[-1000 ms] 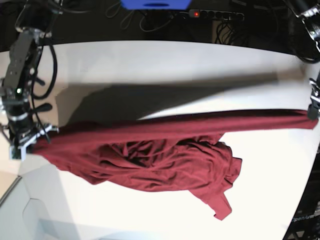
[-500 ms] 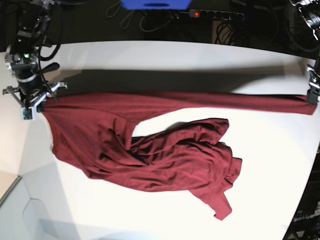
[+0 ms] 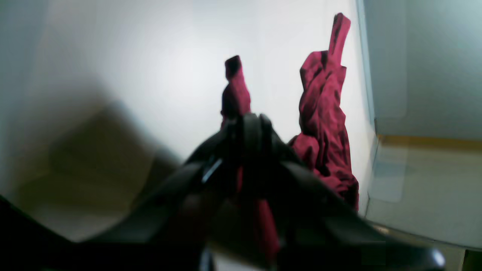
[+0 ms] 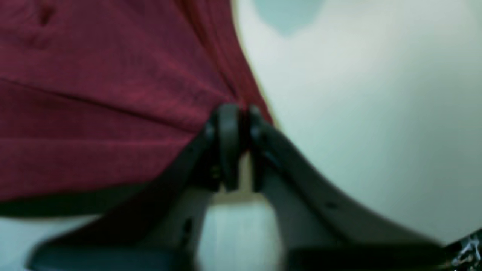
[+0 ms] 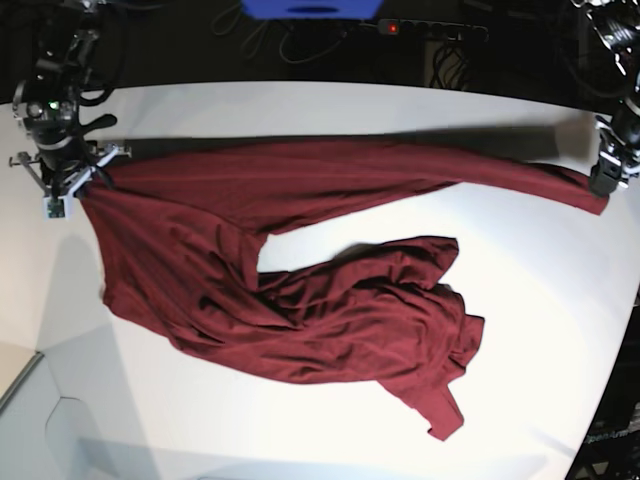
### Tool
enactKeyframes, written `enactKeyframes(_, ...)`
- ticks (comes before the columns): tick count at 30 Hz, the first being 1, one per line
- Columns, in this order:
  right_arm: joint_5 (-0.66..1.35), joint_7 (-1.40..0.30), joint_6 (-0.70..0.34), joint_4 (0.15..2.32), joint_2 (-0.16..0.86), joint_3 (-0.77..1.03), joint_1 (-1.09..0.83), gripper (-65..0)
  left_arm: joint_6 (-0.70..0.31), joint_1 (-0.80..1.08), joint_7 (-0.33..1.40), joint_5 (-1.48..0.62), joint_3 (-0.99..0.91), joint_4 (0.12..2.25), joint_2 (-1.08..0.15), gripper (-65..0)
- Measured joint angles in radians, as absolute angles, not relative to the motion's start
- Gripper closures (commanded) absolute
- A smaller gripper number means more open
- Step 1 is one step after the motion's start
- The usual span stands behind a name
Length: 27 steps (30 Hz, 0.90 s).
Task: Layout the t-shirt on the table in an organized manner, then fold the t-shirt properly
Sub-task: 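Release the left gripper and move it to the bunched shirt body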
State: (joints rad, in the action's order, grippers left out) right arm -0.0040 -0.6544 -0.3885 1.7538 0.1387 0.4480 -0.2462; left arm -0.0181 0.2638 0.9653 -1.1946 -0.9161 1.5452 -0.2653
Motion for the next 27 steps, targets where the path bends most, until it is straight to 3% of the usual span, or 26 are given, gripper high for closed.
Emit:
enactKeyframes(4,-0.003,-0.653,-0.389,1.755,0.138,0.45,-0.247,-29.4,-0.016,0.212,1.0,-1.195,-0.916,1.546,-0.266,-22.0)
enactKeyframes(8,-0.002,-0.652,-0.389,1.756,0.108,0.505,-0.247,-35.6,-0.018,0.202,1.022,-1.194,-0.916,1.545,-0.265,-38.6)
enactKeyframes(16,-0.003,-0.65,-0.389,1.756,0.088,0.543,-0.25,-35.8,-0.019,0.075,1.021,-1.195,-0.893,1.524,-0.258,-38.0)
enactKeyframes(22,0.0,-0.654,-0.389,1.756,0.061,0.54,-0.249,-35.8,-0.017,-0.063,1.01,-1.17,-0.638,1.391,-0.21,-38.0)
enactKeyframes(27,-0.002,-0.653,-0.389,1.756,0.065,0.538,-0.245,-35.8,0.004,-0.094,0.905,-0.975,-0.55,1.312,-0.117,-38.0)
